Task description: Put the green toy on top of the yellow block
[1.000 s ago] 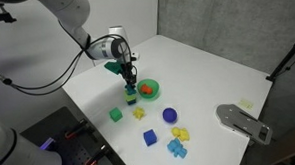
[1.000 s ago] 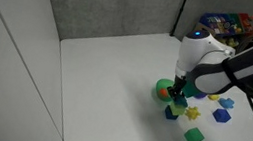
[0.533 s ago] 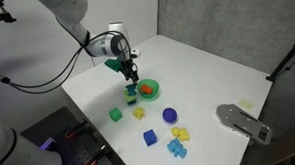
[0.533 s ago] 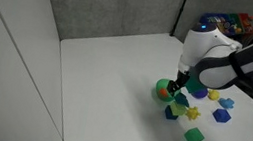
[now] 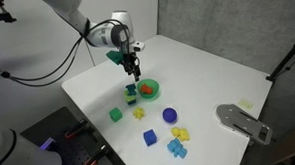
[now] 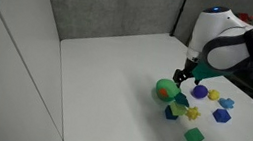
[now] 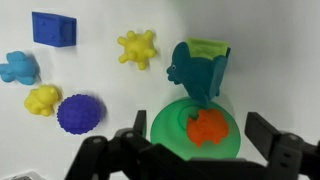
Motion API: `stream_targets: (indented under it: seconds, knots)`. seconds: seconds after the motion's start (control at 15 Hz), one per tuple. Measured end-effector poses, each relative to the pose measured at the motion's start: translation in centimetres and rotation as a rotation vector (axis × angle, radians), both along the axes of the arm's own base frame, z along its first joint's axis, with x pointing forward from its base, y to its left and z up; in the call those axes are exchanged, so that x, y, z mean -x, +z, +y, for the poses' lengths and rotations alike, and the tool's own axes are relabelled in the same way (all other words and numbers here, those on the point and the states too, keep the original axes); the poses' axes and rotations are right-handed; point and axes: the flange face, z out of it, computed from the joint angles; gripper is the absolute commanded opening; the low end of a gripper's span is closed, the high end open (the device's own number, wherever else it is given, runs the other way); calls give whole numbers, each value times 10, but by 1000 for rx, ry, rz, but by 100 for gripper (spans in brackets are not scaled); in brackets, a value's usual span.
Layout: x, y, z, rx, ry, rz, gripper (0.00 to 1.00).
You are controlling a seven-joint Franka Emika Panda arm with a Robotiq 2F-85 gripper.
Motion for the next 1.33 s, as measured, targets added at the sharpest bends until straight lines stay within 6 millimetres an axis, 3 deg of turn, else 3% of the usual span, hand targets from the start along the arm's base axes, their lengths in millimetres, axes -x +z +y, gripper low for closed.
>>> stream_targets:
  seconds: [0.53, 0.93, 1.33]
  knots:
    - [4, 64, -34, -40, 59, 36, 100]
    - [14, 138, -51, -114, 105, -1, 100]
    - [39, 201, -66, -168, 55, -97, 100]
